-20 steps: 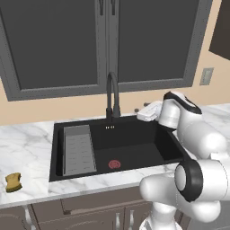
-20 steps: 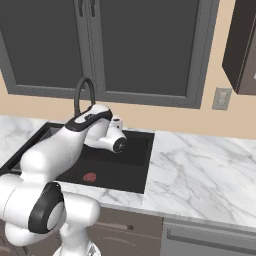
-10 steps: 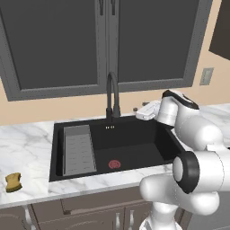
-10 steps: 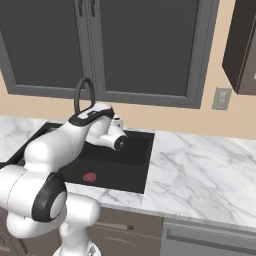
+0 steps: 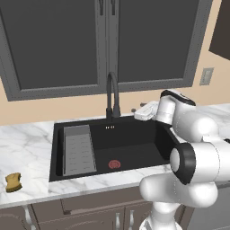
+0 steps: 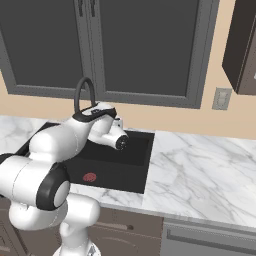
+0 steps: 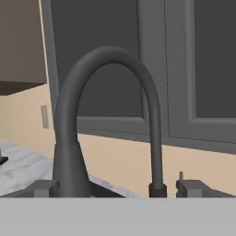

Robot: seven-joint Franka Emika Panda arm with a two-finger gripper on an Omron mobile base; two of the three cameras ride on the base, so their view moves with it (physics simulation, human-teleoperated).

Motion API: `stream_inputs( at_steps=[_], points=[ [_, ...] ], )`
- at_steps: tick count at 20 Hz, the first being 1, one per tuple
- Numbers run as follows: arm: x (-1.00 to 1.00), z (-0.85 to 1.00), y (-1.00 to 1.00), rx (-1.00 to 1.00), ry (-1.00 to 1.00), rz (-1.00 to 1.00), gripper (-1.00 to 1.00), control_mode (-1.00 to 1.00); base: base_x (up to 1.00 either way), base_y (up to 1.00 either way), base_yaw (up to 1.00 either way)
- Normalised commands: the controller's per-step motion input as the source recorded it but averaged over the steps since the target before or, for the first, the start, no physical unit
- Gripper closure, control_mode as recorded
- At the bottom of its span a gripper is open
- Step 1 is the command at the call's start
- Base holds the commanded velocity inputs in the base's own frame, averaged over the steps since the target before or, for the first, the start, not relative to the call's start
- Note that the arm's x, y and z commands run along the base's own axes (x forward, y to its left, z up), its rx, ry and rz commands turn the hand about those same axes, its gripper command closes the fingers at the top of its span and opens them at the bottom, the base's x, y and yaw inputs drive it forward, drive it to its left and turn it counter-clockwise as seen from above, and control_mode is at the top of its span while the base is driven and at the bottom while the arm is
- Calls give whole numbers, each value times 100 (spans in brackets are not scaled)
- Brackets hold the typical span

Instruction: Soak the sponge with water for a few seconds and then drop it inside the sink.

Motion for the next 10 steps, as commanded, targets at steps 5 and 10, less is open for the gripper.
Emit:
stream_inputs(
  at_steps=[5,10],
  points=[
    [10,-8,10,0,0,2,-100,-100,0,0,0],
    [12,-11,11,0,1,1,-100,-100,0,0,0]
  ],
)
